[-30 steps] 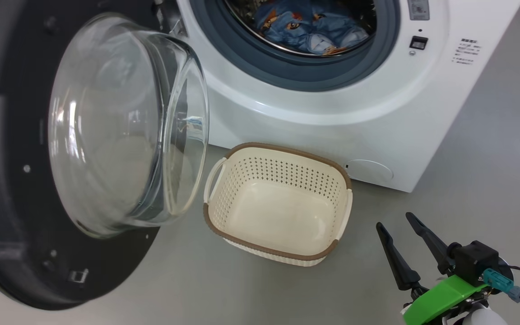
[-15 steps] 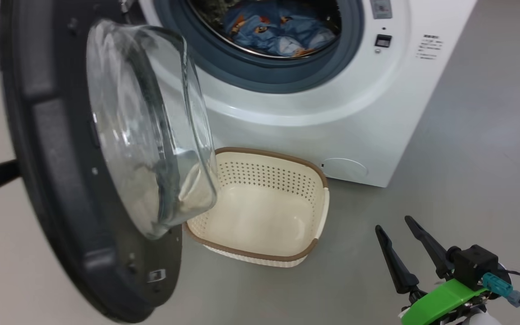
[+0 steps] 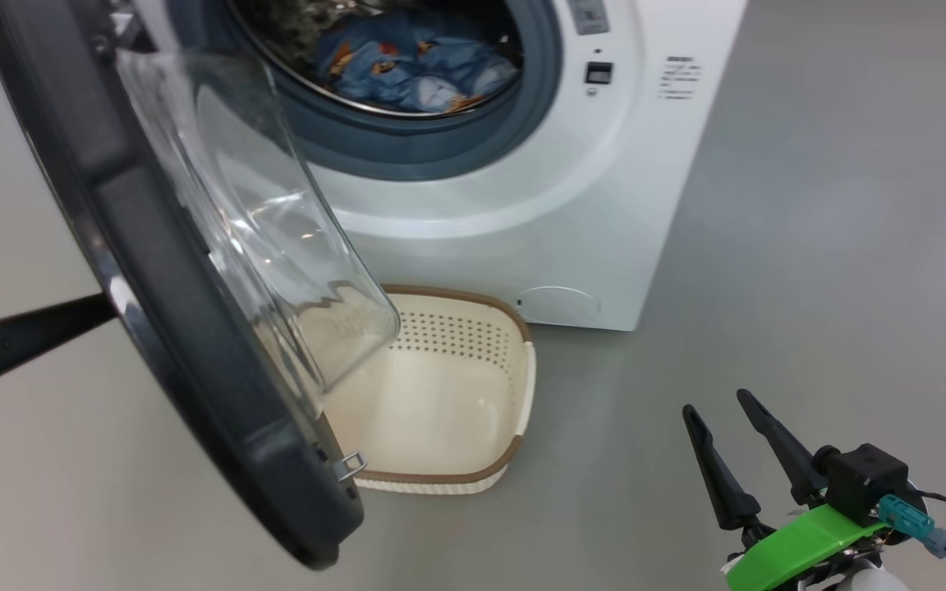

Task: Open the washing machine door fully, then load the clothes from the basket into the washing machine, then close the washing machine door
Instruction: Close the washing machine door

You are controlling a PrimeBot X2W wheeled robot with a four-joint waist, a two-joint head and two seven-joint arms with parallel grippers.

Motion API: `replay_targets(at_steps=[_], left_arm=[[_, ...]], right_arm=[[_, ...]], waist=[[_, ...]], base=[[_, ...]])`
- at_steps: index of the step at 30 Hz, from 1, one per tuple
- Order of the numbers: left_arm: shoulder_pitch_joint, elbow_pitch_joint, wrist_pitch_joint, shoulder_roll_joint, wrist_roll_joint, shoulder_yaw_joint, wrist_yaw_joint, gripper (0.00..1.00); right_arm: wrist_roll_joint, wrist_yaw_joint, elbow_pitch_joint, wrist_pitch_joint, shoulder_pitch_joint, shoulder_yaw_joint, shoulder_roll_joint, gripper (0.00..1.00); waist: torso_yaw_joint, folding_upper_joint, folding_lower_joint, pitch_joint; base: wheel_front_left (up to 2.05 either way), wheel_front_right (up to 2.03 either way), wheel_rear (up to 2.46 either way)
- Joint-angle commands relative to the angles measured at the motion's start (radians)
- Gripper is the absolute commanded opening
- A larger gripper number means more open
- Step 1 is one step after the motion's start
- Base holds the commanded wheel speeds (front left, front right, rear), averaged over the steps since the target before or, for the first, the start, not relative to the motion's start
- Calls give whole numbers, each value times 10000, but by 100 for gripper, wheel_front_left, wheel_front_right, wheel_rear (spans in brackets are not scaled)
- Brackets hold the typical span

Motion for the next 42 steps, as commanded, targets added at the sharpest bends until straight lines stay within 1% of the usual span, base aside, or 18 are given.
replay_targets(at_steps=[1, 14, 20, 26, 33, 42], left_arm=[[-531, -337, -71, 365, 38, 390, -42, 0], [-1029, -69, -430, 157, 458, 47, -42, 0], [-1283, 97, -695, 226, 663, -78, -42, 0], [-1480, 340, -967, 323, 766, -197, -42, 0], [-1539, 470, -1164, 447, 737, -398, -42, 0], [-1208, 459, -1441, 562, 615, -499, -42, 0]], right_arm=[[-90, 12, -277, -49, 111, 198, -21, 100], [-132, 12, -379, -49, 125, 81, 159, 100], [-158, 12, -420, -49, 75, 10, 254, 100], [-170, 12, -452, -49, 45, -19, 336, 100], [-182, 12, -472, -49, 101, -127, 362, 100], [-220, 12, -469, -49, 84, -163, 376, 100]], waist=[[-353, -1, 0, -31], [-1759, -1, 0, 111], [-2368, -1, 0, 253], [-2829, -1, 0, 314], [-2945, -1, 0, 295], [-2686, -1, 0, 200]], base=[[0, 0, 0], [0, 0, 0], [0, 0, 0], [0, 0, 0], [0, 0, 0], [0, 0, 0]])
